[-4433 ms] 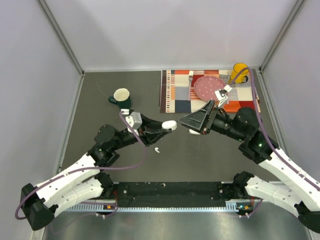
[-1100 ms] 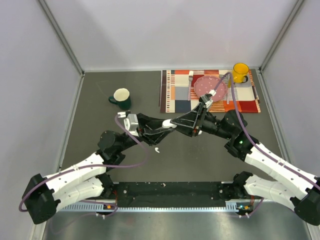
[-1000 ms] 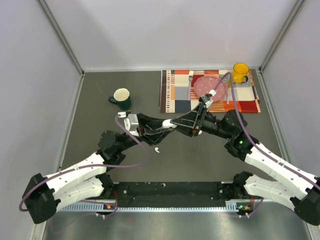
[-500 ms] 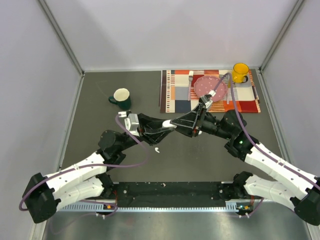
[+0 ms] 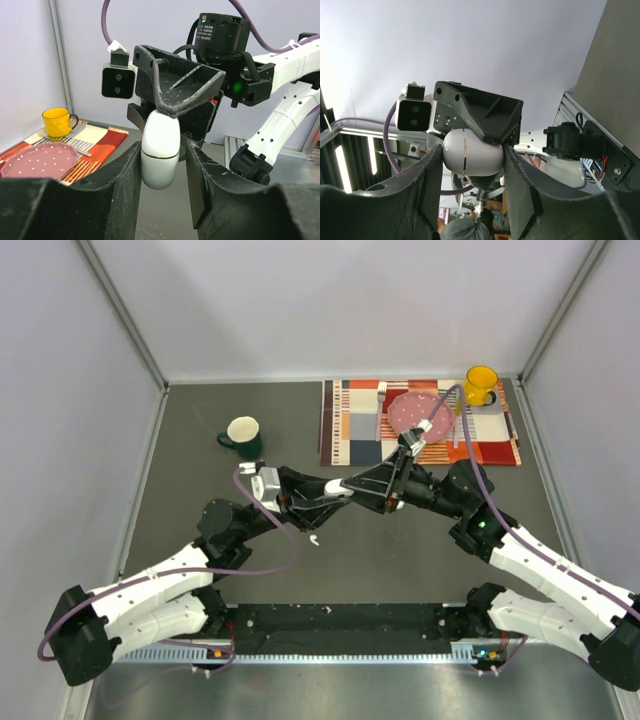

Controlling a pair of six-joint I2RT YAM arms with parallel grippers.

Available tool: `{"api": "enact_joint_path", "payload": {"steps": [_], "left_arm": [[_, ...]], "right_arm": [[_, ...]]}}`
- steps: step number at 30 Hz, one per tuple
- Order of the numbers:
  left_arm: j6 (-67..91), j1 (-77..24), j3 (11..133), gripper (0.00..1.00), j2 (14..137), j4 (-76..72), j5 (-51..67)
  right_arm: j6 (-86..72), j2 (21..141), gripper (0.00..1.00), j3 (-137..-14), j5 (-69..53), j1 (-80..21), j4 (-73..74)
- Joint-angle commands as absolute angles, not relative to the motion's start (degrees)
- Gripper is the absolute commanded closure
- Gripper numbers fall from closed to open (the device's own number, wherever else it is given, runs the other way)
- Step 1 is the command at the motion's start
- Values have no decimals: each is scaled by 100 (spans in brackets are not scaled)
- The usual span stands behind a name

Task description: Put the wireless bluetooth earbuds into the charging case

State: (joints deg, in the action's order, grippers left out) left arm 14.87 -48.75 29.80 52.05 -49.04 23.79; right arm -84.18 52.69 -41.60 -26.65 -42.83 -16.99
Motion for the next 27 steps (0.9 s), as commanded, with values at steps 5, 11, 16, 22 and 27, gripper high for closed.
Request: {"api": "enact_joint_path", "payload": {"steps": [5,11,16,22,27], "left_arm": [[1292,-4913,3190,58,5168,-4825,2408],[1301,-4913,3243,62,5194,-4913,2373],[1318,-4922,3269,60,5212,-5010,2329],[1310,-4931,3305,66,5265,-4957,2426],[1318,-4931,3322,86,5344,-4948,2470]], "right_arm": [[-8420,5186,82,-4236,-2637,-4271,-2004],[-8438,5186,82,-4219,-2646,-4271,-1978],[-8455,5186,82,-4192,-2637,-4271,-1916],[-8455,5186,82,-4192,-2637,-4271,-1951],[-8464,5168,81,-4184,-2637,-4271,-1977]]}}
